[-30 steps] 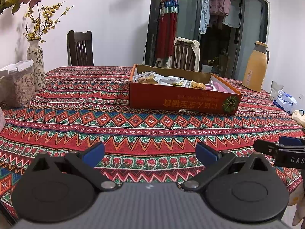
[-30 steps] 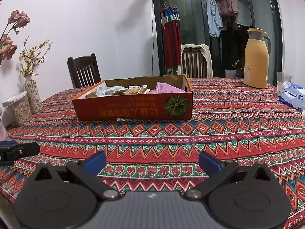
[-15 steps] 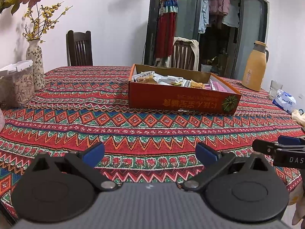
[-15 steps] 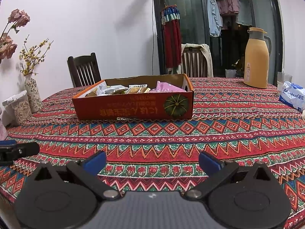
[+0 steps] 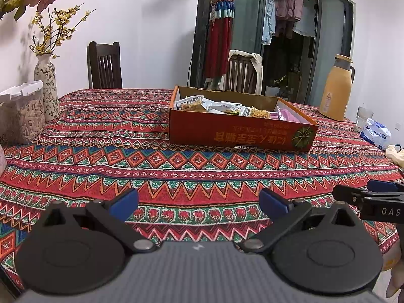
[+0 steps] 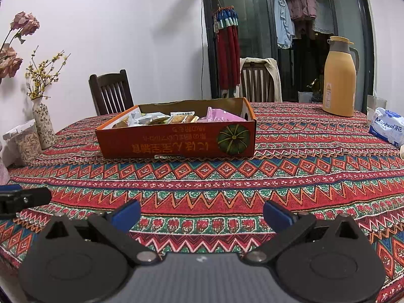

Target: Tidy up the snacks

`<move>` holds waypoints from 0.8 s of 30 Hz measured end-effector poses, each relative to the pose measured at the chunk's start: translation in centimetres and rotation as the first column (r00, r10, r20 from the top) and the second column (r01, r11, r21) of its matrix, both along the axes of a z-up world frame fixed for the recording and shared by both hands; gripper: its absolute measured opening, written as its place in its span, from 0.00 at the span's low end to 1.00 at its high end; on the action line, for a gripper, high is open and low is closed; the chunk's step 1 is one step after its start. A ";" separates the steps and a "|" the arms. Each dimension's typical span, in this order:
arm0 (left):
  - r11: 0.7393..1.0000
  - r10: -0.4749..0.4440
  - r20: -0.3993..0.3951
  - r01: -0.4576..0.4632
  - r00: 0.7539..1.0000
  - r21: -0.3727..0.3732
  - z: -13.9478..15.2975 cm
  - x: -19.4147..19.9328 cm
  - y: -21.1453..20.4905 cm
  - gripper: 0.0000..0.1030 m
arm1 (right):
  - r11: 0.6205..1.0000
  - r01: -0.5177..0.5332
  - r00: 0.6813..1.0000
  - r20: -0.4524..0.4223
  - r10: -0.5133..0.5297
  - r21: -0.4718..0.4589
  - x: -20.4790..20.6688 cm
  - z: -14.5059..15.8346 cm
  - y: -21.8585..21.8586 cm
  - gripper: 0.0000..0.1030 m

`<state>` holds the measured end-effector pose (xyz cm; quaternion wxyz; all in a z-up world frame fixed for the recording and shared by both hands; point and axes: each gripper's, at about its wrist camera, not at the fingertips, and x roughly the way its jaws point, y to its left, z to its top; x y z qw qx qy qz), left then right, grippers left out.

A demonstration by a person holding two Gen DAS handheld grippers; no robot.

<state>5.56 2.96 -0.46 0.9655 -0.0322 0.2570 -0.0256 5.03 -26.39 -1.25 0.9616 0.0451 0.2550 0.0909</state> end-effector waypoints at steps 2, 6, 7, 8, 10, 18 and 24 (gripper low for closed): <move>1.000 0.000 0.000 0.000 1.000 0.000 0.0 0.0 0.0 1.00 | 1.000 0.000 1.000 -0.001 0.000 0.000 0.0 0.0 0.0 1.00; 1.000 -0.001 0.000 0.001 1.000 0.000 0.0 0.0 0.0 1.00 | 1.000 0.000 1.000 -0.001 0.000 0.000 0.0 0.0 0.0 1.00; 1.000 -0.001 0.000 0.001 1.000 0.000 0.0 0.0 0.0 1.00 | 1.000 0.000 1.000 -0.002 0.000 0.000 0.0 0.0 0.0 1.00; 1.000 -0.001 0.000 0.001 1.000 -0.001 0.0 0.0 0.0 1.00 | 1.000 0.000 1.000 -0.002 0.000 0.000 0.0 0.0 0.0 1.00; 1.000 -0.002 -0.001 0.002 1.000 -0.003 0.0 0.0 0.0 1.00 | 1.000 -0.001 1.000 -0.001 0.001 0.000 0.0 0.0 0.0 1.00; 1.000 -0.012 -0.003 0.012 1.000 -0.005 -0.1 -0.1 -0.1 1.00 | 1.000 -0.006 1.000 -0.006 0.006 -0.002 0.0 -0.4 0.1 1.00; 1.000 -0.022 0.001 0.022 1.000 -0.002 0.0 -0.1 -0.2 1.00 | 1.000 -0.008 1.000 -0.007 0.008 -0.002 0.0 -0.5 0.2 1.00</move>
